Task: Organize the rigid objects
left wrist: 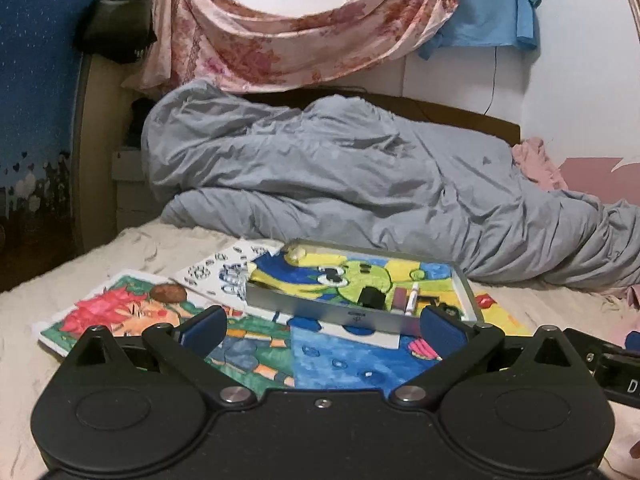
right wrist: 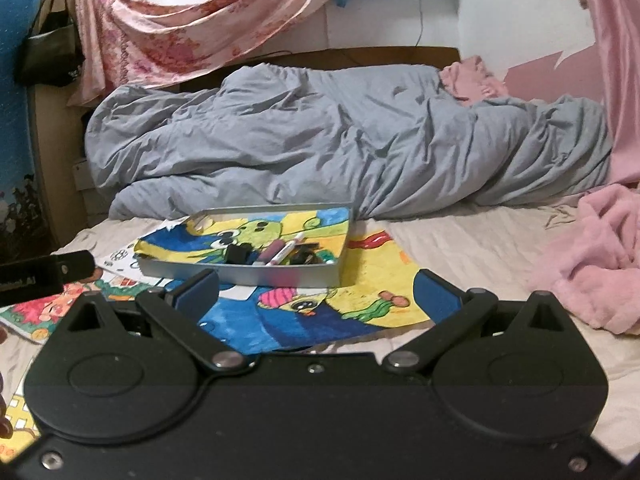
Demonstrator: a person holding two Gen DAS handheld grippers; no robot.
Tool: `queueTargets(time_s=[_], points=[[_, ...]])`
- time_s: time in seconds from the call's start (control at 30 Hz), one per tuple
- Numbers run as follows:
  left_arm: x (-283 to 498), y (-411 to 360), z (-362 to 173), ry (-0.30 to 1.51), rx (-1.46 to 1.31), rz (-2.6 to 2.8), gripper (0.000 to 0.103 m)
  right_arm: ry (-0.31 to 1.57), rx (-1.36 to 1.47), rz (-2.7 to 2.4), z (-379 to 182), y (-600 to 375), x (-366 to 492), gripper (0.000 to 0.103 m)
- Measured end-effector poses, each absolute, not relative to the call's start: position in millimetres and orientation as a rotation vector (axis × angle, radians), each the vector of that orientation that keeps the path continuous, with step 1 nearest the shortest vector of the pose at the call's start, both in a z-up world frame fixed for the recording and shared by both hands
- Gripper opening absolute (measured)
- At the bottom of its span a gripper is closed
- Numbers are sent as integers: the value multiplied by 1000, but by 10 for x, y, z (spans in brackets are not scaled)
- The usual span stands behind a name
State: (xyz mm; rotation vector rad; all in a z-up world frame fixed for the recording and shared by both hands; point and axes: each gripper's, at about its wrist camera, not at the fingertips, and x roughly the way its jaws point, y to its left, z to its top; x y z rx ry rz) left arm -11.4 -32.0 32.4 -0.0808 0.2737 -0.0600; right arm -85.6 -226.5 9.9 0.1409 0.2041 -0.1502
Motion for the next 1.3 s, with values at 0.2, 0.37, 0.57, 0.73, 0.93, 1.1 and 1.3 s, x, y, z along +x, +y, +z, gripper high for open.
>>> queueTargets(time_s=[0.2, 0.37, 0.57, 0.73, 0.93, 1.1, 1.3], points=[[-54, -312, 197, 333, -81, -81, 102, 209, 131, -140, 64, -2274, -722, 102], [-40, -294, 158, 336, -82, -68, 102, 218, 146, -167, 51, -2315, -653, 102], [-16, -283, 169, 337, -110, -62, 102, 227, 185, -171, 25, -2381, -633, 102], [-13, -319, 150, 344, -87, -65, 102, 225, 195, -160, 18, -2395, -634, 102], [-24, -368, 127, 351, -63, -72, 102, 225, 214, -152, 23, -2380, -655, 103], [-21, -376, 124, 356, -64, -71, 102, 225, 215, -153, 17, -2364, -660, 102], [-31, -398, 128, 350, -58, -78, 102, 227, 222, -156, 15, -2329, -683, 102]])
